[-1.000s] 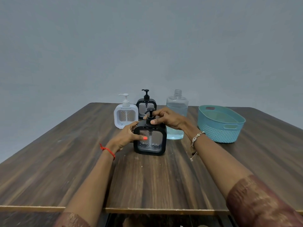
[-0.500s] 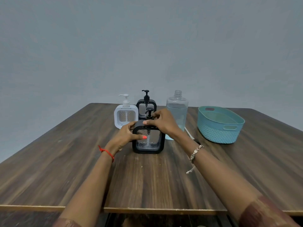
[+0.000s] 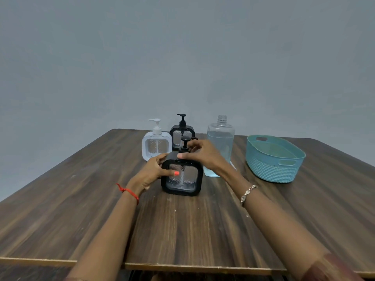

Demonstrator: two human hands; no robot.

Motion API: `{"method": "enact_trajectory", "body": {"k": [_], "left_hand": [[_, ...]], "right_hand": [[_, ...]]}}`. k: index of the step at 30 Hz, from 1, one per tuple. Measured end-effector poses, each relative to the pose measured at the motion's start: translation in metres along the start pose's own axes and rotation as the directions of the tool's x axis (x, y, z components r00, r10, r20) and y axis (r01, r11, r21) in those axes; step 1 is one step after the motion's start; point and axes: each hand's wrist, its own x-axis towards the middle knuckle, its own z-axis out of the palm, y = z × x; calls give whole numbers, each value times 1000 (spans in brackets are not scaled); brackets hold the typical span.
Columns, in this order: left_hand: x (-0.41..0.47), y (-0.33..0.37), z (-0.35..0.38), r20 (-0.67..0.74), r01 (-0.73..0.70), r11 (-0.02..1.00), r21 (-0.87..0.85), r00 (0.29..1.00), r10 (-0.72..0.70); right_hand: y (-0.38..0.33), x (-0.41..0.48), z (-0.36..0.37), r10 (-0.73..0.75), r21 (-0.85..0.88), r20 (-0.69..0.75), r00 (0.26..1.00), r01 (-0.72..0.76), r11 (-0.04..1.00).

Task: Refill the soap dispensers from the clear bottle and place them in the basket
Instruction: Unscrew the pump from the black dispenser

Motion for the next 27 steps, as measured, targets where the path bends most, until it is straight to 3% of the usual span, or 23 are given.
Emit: {"method": "enact_trajectory", "body": {"k": [2, 4, 9, 14, 17, 22, 27], "left_hand": [[1, 1, 2, -7, 2, 1000, 15, 1000, -2], [2, 2, 3, -20, 2, 1000, 20, 1000, -1], [1, 2, 4, -49, 17, 1000, 26, 999, -16], [-3, 0, 7, -27, 39, 999, 35, 999, -38], [-4, -3, 6, -33, 41, 999, 25, 999, -41], [-6, -3, 9, -27, 32, 999, 26, 999, -31], [-7, -4, 11, -37, 25, 1000, 0, 999, -25]], "right_hand": [[-3, -2, 5, -36, -71, -110, 993, 28, 997], [-5, -3, 5, -35, -46, -130, 991, 29, 999], [-4, -6, -1, 76, 261, -82, 994, -52, 964], [-4, -8, -1, 45, 287, -36, 998, -33, 957], [-6, -8, 0, 28, 215, -15, 999, -24, 976], [-13, -10, 6, -53, -222, -179, 982, 12, 975], [-17, -13, 4, -18, -155, -159, 987, -7, 988]]}}
